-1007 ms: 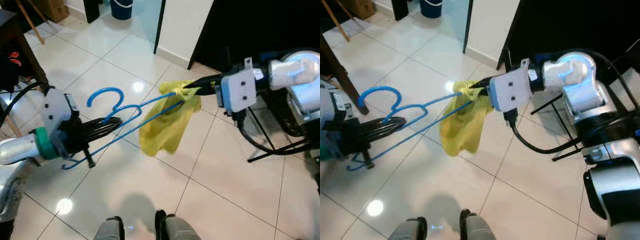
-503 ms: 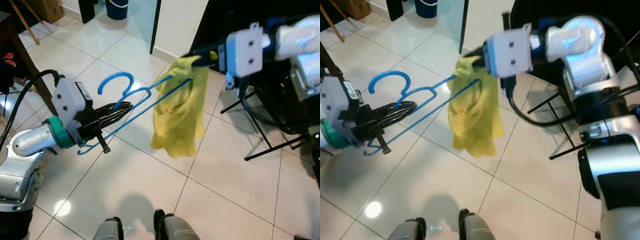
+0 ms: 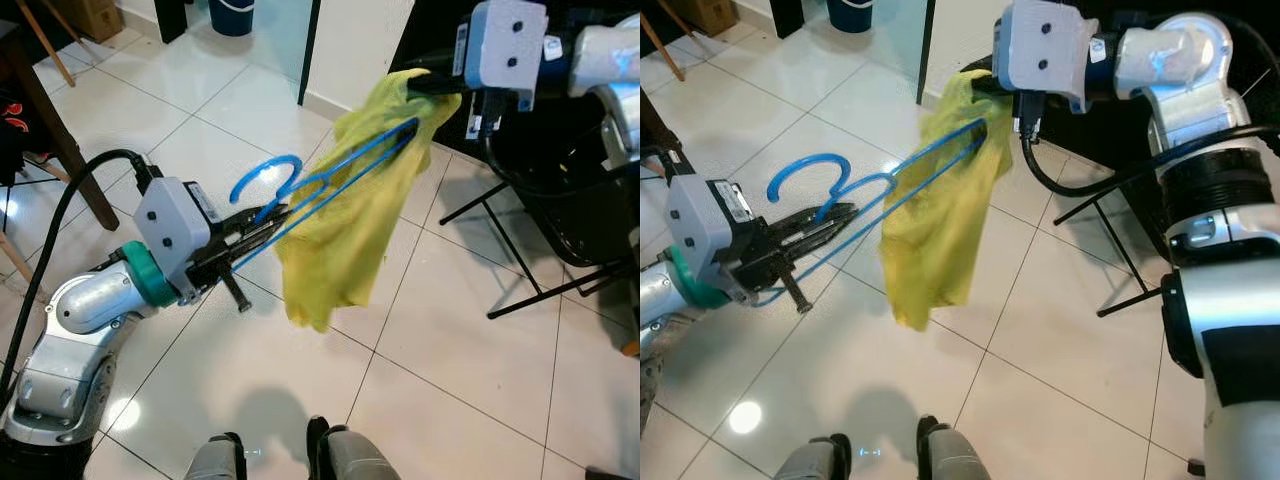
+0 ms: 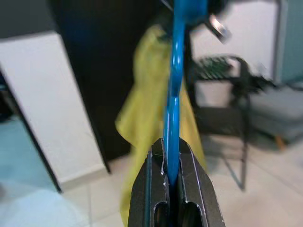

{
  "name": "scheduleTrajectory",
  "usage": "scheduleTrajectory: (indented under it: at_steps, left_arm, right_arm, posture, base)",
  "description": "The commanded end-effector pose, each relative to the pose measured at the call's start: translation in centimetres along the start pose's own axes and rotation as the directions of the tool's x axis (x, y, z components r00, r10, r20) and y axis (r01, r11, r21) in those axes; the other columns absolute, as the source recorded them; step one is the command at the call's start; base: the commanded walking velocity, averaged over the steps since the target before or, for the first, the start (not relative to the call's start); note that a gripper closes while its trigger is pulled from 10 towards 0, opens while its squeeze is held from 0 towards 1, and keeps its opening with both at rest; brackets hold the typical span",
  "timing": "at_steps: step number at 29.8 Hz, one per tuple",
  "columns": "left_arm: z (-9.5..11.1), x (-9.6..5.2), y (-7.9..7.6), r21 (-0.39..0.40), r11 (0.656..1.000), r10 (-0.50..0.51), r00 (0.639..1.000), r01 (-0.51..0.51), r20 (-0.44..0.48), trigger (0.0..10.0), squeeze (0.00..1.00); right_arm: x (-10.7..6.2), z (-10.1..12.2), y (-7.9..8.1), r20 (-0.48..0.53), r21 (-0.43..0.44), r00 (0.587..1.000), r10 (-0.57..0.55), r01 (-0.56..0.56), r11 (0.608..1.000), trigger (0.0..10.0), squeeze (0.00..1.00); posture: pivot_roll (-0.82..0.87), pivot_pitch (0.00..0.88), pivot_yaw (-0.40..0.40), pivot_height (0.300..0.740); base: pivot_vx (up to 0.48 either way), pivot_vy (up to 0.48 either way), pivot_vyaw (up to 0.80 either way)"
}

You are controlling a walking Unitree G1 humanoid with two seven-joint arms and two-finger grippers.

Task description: Hang hanger

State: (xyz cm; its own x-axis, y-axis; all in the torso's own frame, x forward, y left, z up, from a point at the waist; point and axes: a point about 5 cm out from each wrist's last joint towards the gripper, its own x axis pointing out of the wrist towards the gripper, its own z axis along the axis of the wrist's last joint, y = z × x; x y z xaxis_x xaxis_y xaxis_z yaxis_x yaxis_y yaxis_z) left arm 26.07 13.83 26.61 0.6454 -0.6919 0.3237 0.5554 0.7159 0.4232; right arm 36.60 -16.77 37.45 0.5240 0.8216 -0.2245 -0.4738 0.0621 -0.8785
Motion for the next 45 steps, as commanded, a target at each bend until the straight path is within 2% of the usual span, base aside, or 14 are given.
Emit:
scheduleTrajectory:
  at_steps: [1, 6, 10, 13, 17, 18, 26, 27, 31, 35, 37, 40, 43, 45]
  left_arm:
    - [2.7, 0.5, 0.1, 0.051, 0.998, 0.033, 0.991, -0.040, 0.127, 10.0, 0.00]
    - [2.8, 0.9, 1.4, 0.087, 0.986, 0.125, 0.979, -0.140, 0.160, 10.0, 0.00]
    - [-0.2, 0.4, -0.2, 0.039, 0.998, 0.054, 0.998, -0.056, 0.044, 10.0, 0.00]
    - [-1.0, 0.2, -0.4, 0.005, 0.998, 0.056, 0.998, -0.056, 0.012, 10.0, 0.00]
    - [-1.2, 0.3, -0.4, 0.001, 0.997, 0.073, 0.997, -0.073, 0.003, 10.0, 0.00]
    - [-1.5, 0.4, -0.1, -0.008, 0.995, 0.098, 0.995, -0.098, 0.004, 10.0, 0.00]
    - [-1.3, 0.7, 0.6, -0.014, 0.992, 0.129, 0.991, -0.129, 0.020, 10.0, 0.00]
    - [-1.5, 0.9, 0.4, -0.038, 0.991, 0.126, 0.992, -0.125, 0.029, 10.0, 0.00]
    - [-1.6, 1.1, 0.2, -0.046, 0.992, 0.118, 0.992, -0.116, 0.037, 10.0, 0.00]
    - [-0.5, 2.2, -0.5, -0.099, 0.992, 0.083, 0.991, -0.073, 0.105, 10.0, 0.00]
    - [0.8, 3.1, -1.7, -0.174, 0.984, -0.013, 0.984, 0.044, 0.176, 10.0, 0.00]
    - [1.2, 3.3, -2.3, -0.197, 0.975, -0.058, 0.979, 0.098, 0.198, 10.0, 0.00]
    - [2.5, 3.4, -3.4, -0.215, 0.959, -0.128, 0.960, 0.184, 0.248, 10.0, 0.00]
    - [1.6, 3.2, -3.9, -0.132, 0.970, -0.175, 0.966, 0.202, 0.191, 10.0, 0.00]
  right_arm:
    - [-0.6, -0.5, -0.2, -0.029, 0.036, 0.999, 0.014, -0.013, 0.999, 10.0, 0.00]
    - [-1.1, 0.5, -1.4, 0.011, 0.034, 1.000, -0.010, 0.009, 0.999, 10.0, 0.00]
    - [-1.6, 2.5, -3.6, 0.096, -0.009, 0.985, -0.142, 0.144, 0.990, 10.0, 0.00]
    - [-2.1, 3.3, -4.5, 0.129, -0.025, 0.975, -0.180, 0.184, 0.983, 10.0, 0.00]
    - [-2.5, 3.7, -4.8, 0.135, -0.043, 0.977, -0.165, 0.172, 0.984, 10.0, 0.00]
    - [-3.4, 4.4, -5.4, 0.141, -0.064, 0.979, -0.150, 0.161, 0.985, 10.0, 0.00]
    - [-4.2, 4.4, -5.3, 0.133, -0.061, 0.986, -0.104, 0.113, 0.992, 10.0, 0.00]
    - [-4.6, 5.3, -4.7, 0.214, -0.024, 0.976, -0.030, 0.036, 0.999, 10.0, 0.00]
    - [-4.6, 5.8, -4.5, 0.262, -0.010, 0.965, 0.003, 0.000, 1.000, 10.0, 0.00]
    - [-3.7, 6.7, -3.3, 0.346, -0.009, 0.935, 0.077, -0.079, 0.997, 10.0, 0.00]
    - [-2.4, 6.8, -2.7, 0.442, 0.065, 0.895, 0.057, -0.096, 0.993, 10.0, 0.00]
    - [-1.8, 6.6, -2.6, 0.469, 0.099, 0.882, 0.032, -0.089, 0.991, 10.0, 0.00]
    - [-0.8, 6.0, -3.0, 0.477, 0.144, 0.877, -0.052, -0.020, 0.989, 10.0, 0.00]
    - [0.0, 6.2, -3.7, 0.443, 0.081, 0.887, -0.131, 0.106, 0.991, 10.0, 0.00]
  posture:
    - [0.00, 0.122, -0.112, 0.740]
    - [0.00, 0.123, -0.112, 0.740]
    - [-0.01, 0.126, -0.105, 0.740]
    - [-0.01, 0.127, -0.108, 0.740]
    - [-0.01, 0.130, -0.108, 0.740]
    - [-0.02, 0.132, -0.107, 0.740]
    - [-0.02, 0.131, -0.109, 0.740]
    - [-0.02, 0.129, -0.105, 0.740]
    - [-0.02, 0.129, -0.105, 0.740]
    - [-0.03, 0.125, -0.105, 0.740]
    - [-0.02, 0.122, -0.101, 0.740]
    - [-0.02, 0.122, -0.100, 0.740]
    - [-0.01, 0.120, -0.102, 0.740]
    - [0.00, 0.118, -0.102, 0.740]
  base:
    - [0.000, 0.000, 0.00]
    - [0.000, 0.000, 0.00]
    - [0.000, 0.000, 0.00]
    - [0.000, 0.000, 0.00]
    - [0.000, 0.000, 0.00]
    - [0.000, 0.000, 0.00]
    - [0.000, 0.000, 0.00]
    - [0.000, 0.000, 0.00]
    - [0.000, 0.000, 0.00]
    - [0.000, 0.000, 0.00]
    - [0.000, 0.000, 0.00]
    - [0.000, 0.000, 0.00]
    - [0.000, 0.000, 0.00]
    - [0.000, 0.000, 0.00]
